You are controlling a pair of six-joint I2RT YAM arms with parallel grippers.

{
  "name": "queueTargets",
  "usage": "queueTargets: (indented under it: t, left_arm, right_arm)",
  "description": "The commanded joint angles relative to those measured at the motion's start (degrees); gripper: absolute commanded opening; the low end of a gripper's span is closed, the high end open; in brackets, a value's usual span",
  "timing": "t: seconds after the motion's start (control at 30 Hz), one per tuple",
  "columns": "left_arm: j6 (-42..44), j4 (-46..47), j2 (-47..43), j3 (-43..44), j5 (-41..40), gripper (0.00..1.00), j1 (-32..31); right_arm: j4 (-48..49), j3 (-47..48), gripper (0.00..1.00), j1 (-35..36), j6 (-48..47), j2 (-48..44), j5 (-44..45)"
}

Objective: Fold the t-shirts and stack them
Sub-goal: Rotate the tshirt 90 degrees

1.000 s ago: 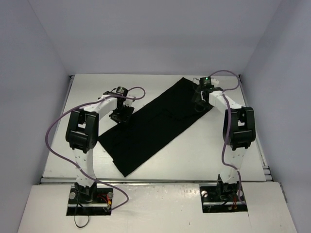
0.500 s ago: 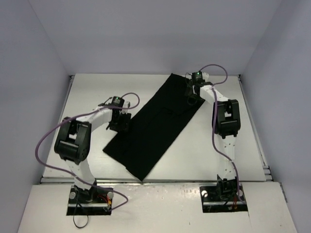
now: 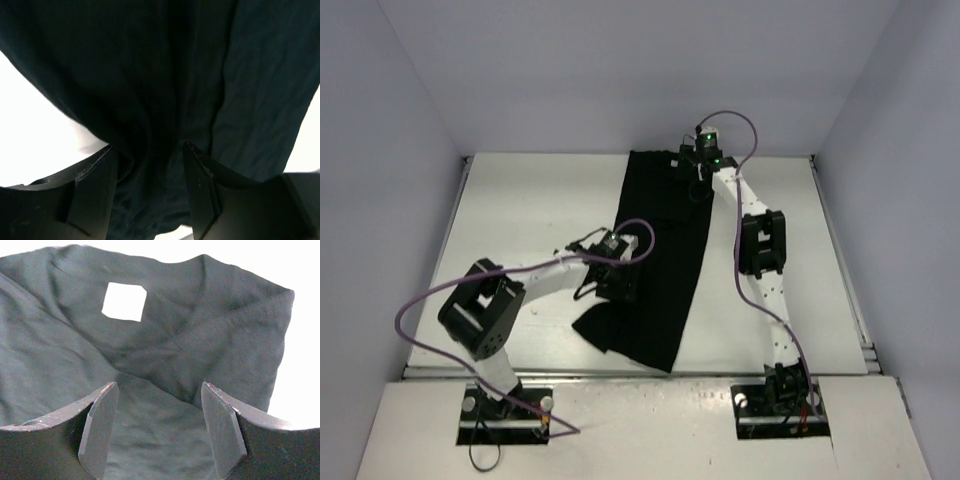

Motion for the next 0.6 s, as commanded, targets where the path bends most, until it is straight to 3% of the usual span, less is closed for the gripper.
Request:
queueTargets:
  t: [0.0,0.17,0.37,0.57]
  left_arm:
    - [-6.6,-6.57,-4.75,-4.85,-2.16,0.48,-0.31]
    - [-3.0,-12.9,-14.41,-0.63,-8.76,0.49,0.16]
    - [0.0,-16.04,-19.65,-0.38,-10.46,0.5,1.04]
    - [4.03,-15.12,-18.85,1.04,-11.89,0.5,1.29]
  right_arm:
    - [1.66,6.62,0.65,1.42,-3.6,-4.3,-2.1]
    - [1.62,-1.9,0.67,1.51,-4.93,-15.26,0.56]
    - [1.57,-32.27,0.67,2.6,-3.57,-39.73,1.35]
    - [1.69,-62.0,0.67,4.91,2.16,-58.96,2.32]
